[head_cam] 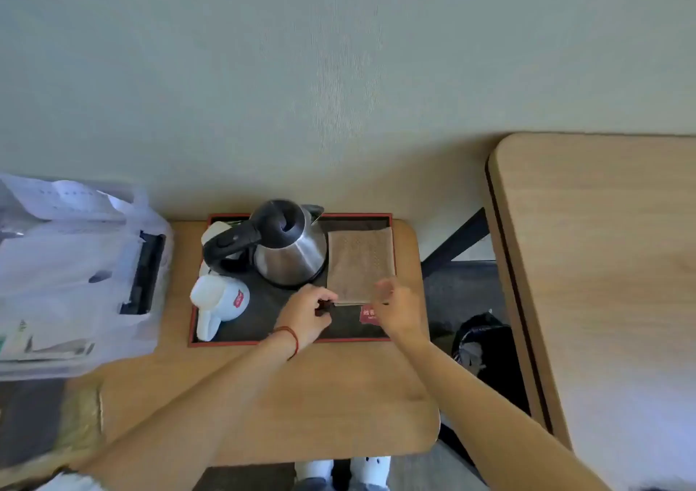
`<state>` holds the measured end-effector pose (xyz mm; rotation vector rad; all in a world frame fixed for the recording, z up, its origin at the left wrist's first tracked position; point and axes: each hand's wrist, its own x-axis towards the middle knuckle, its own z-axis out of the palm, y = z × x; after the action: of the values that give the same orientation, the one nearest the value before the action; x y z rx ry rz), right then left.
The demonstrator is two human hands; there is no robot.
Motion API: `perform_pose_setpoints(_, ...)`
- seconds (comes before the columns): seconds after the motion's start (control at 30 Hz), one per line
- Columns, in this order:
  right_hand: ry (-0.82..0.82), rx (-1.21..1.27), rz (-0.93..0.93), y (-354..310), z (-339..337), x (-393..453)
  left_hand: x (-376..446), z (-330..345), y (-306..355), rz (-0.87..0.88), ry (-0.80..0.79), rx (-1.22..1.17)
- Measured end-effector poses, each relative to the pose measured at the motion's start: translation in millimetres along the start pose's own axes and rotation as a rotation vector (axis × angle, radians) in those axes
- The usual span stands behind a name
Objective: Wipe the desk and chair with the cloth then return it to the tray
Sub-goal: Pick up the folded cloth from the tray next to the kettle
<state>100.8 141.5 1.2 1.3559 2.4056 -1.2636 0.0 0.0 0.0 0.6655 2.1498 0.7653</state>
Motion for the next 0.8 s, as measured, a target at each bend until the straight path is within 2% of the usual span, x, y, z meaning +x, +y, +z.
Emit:
perform_pose_setpoints(0.13, 0.078, -0.214, -0.061, 17.0, 11.4, 27.6, 30.7, 17.1, -18.2, 0.146, -0.081, 0.532)
perform_pose_setpoints(0.27, 0.030, -0.188, -0.022, 29.8, 20.2, 39.0, 52.9, 32.9, -31.6, 0.163, -0.157, 0.857)
perform_pose_setpoints(0.33, 0.061, -0.178, -0.008, 30.2, 21.9, 44.8, 61.7, 36.6, -31.4, 0.176, -0.158, 0.971)
perform_pose_setpoints(0.47, 0.022, -0.128, 0.016, 29.5, 24.0, 55.0, 71.5, 37.8, -27.2, 0.204, -0.131, 1.083)
perform_pose_setpoints(0.6, 0.116, -0.021, 0.022, 24.5, 22.8, 65.1, 70.7, 36.1, -27.9, 0.161, -0.096, 1.016)
perform_pose_setpoints(0.8, 0.102, 0.356, 0.267, 5.4, 27.1, 72.2, 62.3, 31.9, -34.1, 0.160, -0.055, 0.872)
